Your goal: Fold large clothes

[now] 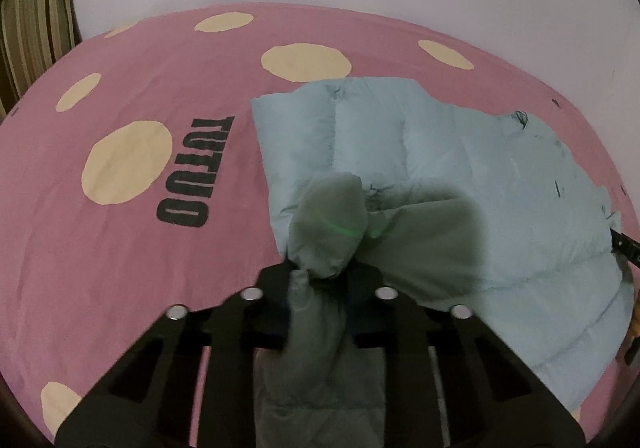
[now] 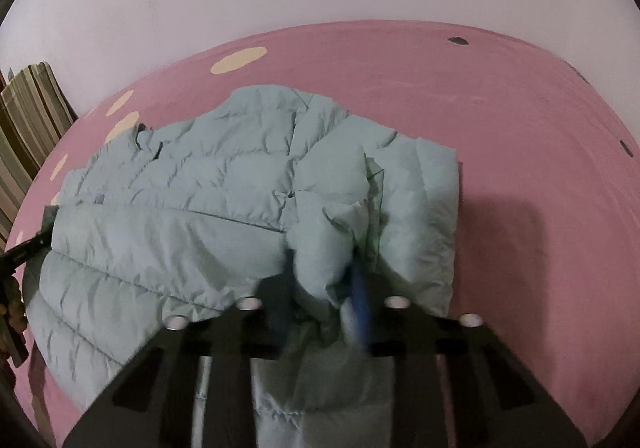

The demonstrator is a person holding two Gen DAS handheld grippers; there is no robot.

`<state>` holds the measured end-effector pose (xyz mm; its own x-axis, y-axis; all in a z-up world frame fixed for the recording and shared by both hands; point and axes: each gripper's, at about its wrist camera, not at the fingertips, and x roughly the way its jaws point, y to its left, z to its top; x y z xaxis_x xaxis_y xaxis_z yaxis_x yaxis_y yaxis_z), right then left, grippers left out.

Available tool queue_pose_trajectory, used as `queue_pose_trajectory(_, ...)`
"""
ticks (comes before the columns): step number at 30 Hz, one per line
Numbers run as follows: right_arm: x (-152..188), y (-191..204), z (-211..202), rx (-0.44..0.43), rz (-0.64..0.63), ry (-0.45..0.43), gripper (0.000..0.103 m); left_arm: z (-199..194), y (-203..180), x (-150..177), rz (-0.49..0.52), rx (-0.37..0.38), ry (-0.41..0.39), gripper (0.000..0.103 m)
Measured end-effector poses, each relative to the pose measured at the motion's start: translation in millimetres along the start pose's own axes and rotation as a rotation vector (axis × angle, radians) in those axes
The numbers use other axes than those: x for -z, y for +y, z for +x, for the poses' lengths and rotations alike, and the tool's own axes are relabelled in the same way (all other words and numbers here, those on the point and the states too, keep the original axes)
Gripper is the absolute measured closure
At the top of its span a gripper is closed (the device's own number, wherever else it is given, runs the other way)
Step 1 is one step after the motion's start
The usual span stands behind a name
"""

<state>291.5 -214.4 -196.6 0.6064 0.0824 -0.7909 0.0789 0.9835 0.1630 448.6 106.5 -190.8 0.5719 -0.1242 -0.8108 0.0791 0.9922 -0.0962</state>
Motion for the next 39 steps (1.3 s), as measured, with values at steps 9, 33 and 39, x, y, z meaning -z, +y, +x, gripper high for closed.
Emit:
queue_pose_trajectory(9, 10.2, 10.3, -53.0, 0.024, -0.003, -0.137, 0.097, -54.2, -11.3, 11.0, 0.027, -0.081, -0.133, 0.097)
queue_pose_trajectory(33, -105.4, 6.3, 60.1, 0.111, 0.023, -0.103, 0.097, 65.4, -34.7, -114.6, 0.024, -0.268, -0.094, 0.097)
queue_pose_trajectory(39, -93.1, -0.4, 94.9, 0.101, 0.052, -0.048, 0.096, 94.7, -33.7, -103.9, 0.023, -0.291, -0.069, 0.097)
